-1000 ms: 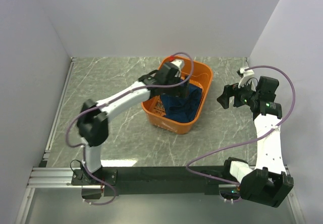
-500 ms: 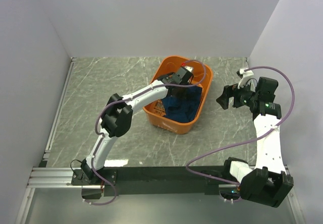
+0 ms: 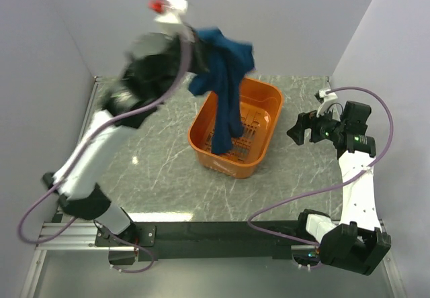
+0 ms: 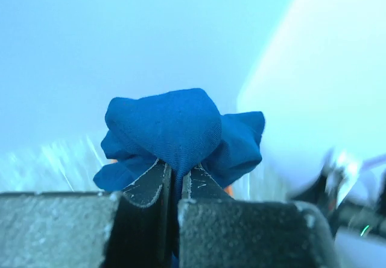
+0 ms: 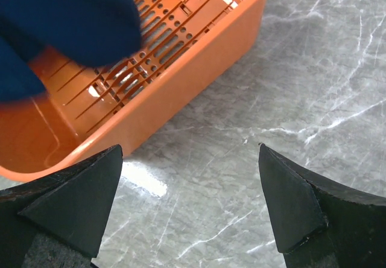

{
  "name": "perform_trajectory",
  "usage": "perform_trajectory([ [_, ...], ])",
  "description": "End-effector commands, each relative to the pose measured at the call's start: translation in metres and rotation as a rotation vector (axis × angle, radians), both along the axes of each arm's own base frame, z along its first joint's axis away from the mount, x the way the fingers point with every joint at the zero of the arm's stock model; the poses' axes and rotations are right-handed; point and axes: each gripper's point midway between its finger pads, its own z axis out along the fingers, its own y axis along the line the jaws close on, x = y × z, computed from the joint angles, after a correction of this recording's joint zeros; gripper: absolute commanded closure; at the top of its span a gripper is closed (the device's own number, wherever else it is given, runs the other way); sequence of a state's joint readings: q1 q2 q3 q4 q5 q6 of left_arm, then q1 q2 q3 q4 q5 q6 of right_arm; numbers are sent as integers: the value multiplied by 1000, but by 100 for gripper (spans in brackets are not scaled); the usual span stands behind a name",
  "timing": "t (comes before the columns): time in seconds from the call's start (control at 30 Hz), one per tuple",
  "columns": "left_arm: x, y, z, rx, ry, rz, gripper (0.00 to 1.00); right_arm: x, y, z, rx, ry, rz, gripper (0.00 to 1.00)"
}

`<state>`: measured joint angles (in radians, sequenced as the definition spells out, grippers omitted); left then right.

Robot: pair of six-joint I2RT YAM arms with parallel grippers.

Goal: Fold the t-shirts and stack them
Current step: Move the tshirt to the center of the board

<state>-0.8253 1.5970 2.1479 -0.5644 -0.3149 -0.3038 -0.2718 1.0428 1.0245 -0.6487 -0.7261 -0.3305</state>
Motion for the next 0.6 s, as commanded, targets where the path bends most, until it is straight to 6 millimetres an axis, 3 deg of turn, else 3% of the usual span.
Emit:
perform_trajectory([
  [0.0, -21, 66, 69, -51, -164, 152, 100, 5, 4, 24, 13, -58, 31, 1],
  [0.1, -23, 103, 68, -17, -174, 267, 100, 3, 11, 27, 38, -55, 63, 1],
  [0.17, -18, 120, 54, 26, -154, 333, 100, 2, 14, 28, 45, -51, 74, 1],
  [0.4, -30, 187, 71, 31, -195, 507, 100, -1, 28, 27, 46, -31, 117, 1],
  [0.53, -29, 194, 54, 31, -155, 495, 100, -4, 32, 21, 46, -20, 126, 1],
  [0.57, -22, 188, 35, 54, -123, 471, 100, -5, 34, 19, 47, -13, 132, 1],
])
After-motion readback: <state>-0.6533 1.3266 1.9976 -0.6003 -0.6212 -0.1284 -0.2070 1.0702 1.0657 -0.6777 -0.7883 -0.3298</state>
